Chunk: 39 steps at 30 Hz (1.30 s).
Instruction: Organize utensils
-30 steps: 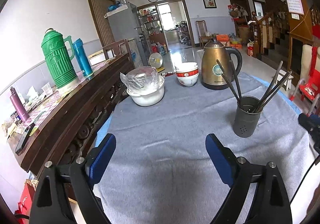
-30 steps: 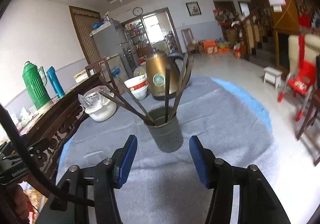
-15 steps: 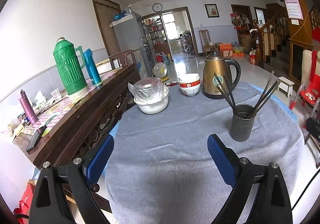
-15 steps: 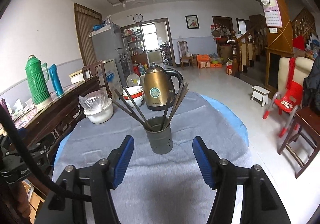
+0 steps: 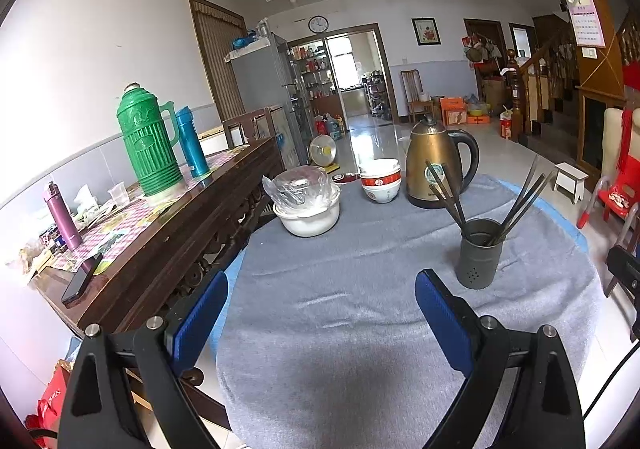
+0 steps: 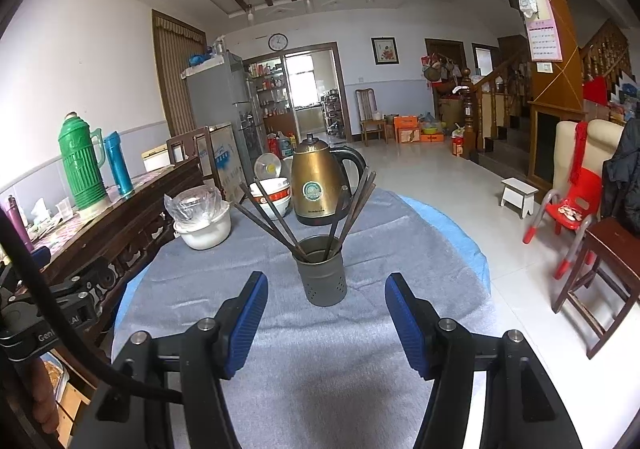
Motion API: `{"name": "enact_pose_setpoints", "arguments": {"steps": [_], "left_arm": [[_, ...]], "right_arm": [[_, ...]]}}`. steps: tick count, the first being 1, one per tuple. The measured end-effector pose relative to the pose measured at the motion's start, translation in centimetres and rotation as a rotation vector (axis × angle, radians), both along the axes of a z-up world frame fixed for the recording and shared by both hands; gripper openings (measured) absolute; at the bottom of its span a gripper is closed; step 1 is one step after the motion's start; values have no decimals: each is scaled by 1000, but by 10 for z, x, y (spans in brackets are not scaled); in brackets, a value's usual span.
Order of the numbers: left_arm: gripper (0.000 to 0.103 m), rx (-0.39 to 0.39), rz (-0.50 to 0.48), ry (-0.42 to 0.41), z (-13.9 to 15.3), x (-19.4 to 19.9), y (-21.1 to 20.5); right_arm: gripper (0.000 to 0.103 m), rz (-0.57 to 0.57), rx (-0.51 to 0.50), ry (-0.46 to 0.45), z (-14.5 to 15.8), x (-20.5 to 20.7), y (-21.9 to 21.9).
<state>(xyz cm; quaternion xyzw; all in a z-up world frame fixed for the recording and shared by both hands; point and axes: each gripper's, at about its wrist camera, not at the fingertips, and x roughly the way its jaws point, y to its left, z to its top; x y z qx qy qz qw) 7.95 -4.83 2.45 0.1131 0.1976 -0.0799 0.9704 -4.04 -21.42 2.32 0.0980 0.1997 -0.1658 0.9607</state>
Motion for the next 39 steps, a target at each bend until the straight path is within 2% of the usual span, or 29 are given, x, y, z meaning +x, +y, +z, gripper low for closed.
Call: {"name": "enact_pose_setpoints", "arguments": {"steps": [19, 39], "left_arm": [[95, -18, 12, 1, 2, -3, 18], [95, -53, -16, 36, -1, 25, 18]], "right_arm": [[65, 0, 1, -6, 2, -3, 9], [66, -35, -29, 15, 9, 12, 18]]}}
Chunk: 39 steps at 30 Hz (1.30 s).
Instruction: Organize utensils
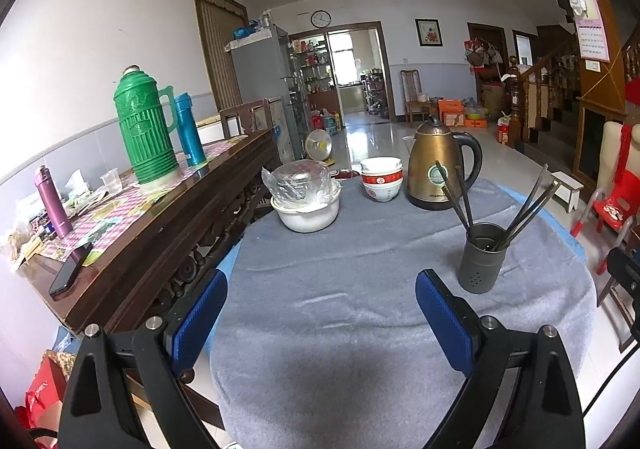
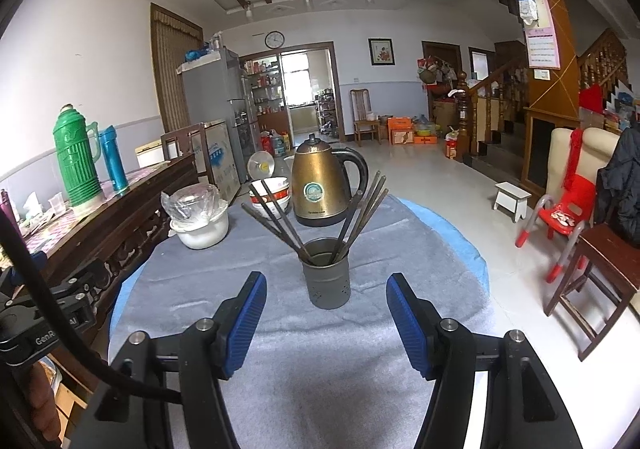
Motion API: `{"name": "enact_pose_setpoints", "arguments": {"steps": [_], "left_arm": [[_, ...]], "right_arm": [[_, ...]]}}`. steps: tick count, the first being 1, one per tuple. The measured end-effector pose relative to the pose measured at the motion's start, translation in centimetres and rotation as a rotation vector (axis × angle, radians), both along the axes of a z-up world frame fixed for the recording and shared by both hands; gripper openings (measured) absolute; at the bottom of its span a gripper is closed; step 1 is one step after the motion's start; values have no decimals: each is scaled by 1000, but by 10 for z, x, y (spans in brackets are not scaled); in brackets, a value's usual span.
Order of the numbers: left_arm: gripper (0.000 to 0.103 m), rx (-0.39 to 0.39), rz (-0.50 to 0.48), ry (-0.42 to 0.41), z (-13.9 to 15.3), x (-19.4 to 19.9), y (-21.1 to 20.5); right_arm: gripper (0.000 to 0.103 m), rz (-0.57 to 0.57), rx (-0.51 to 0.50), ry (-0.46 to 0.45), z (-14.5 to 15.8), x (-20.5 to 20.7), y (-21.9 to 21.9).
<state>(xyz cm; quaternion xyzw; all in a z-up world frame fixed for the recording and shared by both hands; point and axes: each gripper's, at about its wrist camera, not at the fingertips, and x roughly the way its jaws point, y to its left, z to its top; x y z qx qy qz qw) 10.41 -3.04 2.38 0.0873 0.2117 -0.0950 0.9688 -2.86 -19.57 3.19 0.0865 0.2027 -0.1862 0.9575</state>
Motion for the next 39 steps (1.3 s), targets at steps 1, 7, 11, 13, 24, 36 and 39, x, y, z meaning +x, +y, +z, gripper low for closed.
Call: {"name": "enact_pose_setpoints", "arguments": {"steps": [1, 7, 11, 13, 24, 36, 39], "left_arm": [[95, 0, -3, 2, 1, 2, -2], [95, 12, -17, 13, 2, 6, -16], [95, 17, -17, 28, 4, 9, -27], [95, 22, -12, 38, 3, 11, -30], [95, 50, 7, 51, 5, 14, -46], [95, 33, -3, 52, 10, 24, -43], [95, 31, -7, 49, 11, 31, -41]], "right_arm": [[66, -3, 0, 0, 1, 1, -1], [66, -13, 1, 14, 4, 9, -8], [66, -9, 19, 27, 5, 16, -19], [66, -6, 24, 28, 4, 19, -25], [66, 23, 77, 44, -5, 36, -45], [66, 11, 75, 55, -5, 50, -45], [66, 4, 70, 66, -6, 58, -43]]}}
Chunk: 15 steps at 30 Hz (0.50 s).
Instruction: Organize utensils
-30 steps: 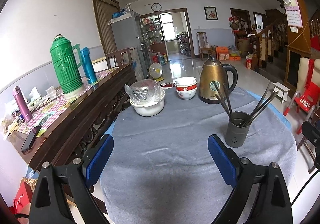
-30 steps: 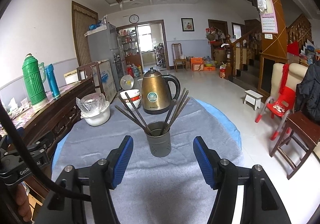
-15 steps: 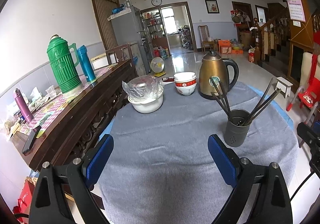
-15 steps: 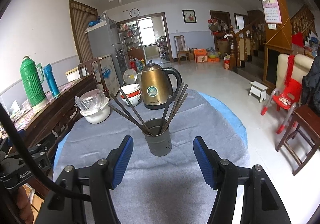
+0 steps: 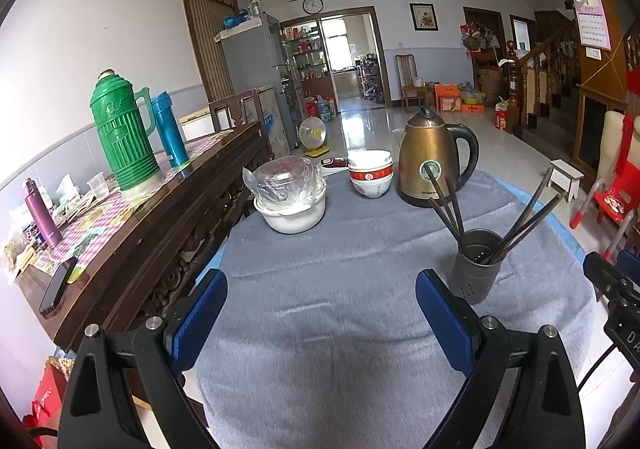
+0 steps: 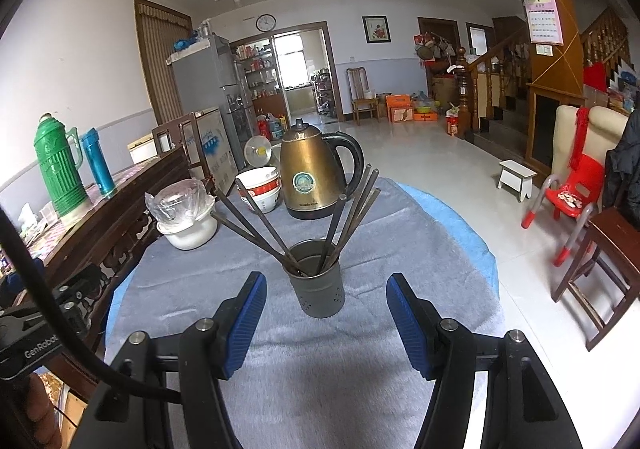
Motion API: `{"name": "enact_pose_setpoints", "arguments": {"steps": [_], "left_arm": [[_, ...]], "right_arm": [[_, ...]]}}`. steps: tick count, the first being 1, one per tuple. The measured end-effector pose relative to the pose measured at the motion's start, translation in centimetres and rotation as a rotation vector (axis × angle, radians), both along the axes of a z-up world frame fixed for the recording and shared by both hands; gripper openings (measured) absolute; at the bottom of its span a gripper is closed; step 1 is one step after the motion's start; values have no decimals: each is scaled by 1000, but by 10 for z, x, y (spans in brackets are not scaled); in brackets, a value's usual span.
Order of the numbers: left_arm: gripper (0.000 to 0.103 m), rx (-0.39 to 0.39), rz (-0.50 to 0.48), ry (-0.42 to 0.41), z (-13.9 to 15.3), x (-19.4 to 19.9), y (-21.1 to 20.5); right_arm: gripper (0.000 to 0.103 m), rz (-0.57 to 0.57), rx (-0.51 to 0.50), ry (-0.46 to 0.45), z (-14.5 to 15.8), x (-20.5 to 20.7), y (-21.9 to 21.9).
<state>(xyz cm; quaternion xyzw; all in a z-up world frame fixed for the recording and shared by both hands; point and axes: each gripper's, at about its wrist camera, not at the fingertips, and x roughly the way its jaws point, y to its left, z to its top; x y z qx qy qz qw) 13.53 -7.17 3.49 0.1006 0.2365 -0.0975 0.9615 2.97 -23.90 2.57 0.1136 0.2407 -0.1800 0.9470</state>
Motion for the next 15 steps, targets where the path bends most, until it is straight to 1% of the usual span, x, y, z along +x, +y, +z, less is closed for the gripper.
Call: {"name": "enact_pose_setpoints", "arguments": {"steps": [8, 15], "left_arm": [[95, -7, -23, 10, -4, 19, 2], [95, -7, -44, 20, -6, 26, 2]], "right_arm": [[66, -18, -22, 21, -1, 16, 5], [66, -36, -29, 20, 0, 23, 8]]}}
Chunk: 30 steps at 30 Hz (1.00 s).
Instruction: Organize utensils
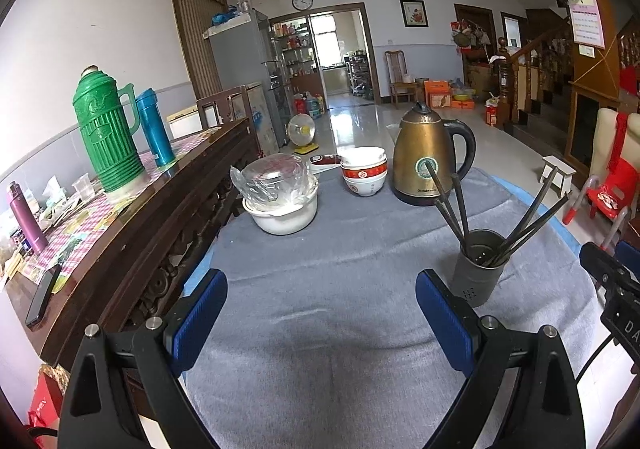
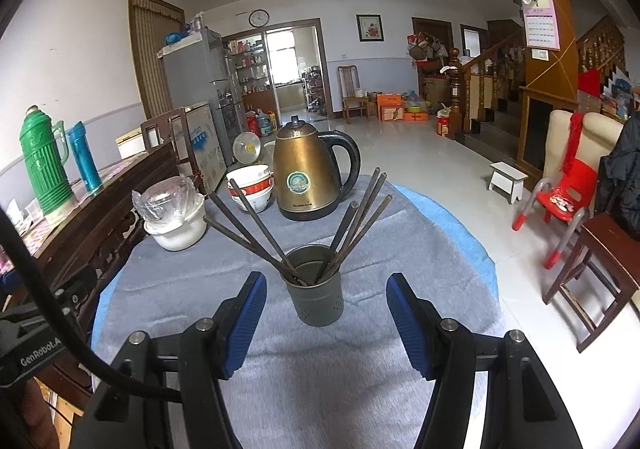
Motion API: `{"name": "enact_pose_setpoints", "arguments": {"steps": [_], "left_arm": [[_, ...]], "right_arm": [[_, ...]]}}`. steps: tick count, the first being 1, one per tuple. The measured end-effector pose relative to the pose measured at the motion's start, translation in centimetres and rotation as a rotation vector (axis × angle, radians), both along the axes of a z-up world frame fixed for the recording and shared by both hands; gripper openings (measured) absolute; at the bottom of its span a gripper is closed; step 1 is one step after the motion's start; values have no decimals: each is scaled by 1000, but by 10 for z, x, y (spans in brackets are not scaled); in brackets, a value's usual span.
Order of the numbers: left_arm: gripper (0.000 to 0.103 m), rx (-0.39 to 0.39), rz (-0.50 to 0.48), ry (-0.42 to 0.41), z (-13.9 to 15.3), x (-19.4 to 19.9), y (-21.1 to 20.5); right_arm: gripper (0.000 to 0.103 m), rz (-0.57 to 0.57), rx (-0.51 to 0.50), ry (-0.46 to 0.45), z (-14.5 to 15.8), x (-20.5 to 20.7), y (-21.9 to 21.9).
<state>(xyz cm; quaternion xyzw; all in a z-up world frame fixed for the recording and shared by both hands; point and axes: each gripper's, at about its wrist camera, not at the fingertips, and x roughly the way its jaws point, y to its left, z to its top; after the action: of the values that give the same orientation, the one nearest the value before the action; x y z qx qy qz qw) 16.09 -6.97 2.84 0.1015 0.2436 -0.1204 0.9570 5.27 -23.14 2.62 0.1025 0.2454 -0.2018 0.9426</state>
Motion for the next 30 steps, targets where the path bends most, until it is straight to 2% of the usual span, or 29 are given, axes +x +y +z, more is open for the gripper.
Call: {"name": "enact_pose_setpoints", "arguments": {"steps": [15, 30], "left_arm": [[95, -26, -15, -7, 3, -2, 5], [95, -22, -22, -13, 6, -4, 2]], "right_arm": [[66, -20, -36, 8, 3, -1, 4], [66, -8, -23, 3, 3, -6, 3]]}}
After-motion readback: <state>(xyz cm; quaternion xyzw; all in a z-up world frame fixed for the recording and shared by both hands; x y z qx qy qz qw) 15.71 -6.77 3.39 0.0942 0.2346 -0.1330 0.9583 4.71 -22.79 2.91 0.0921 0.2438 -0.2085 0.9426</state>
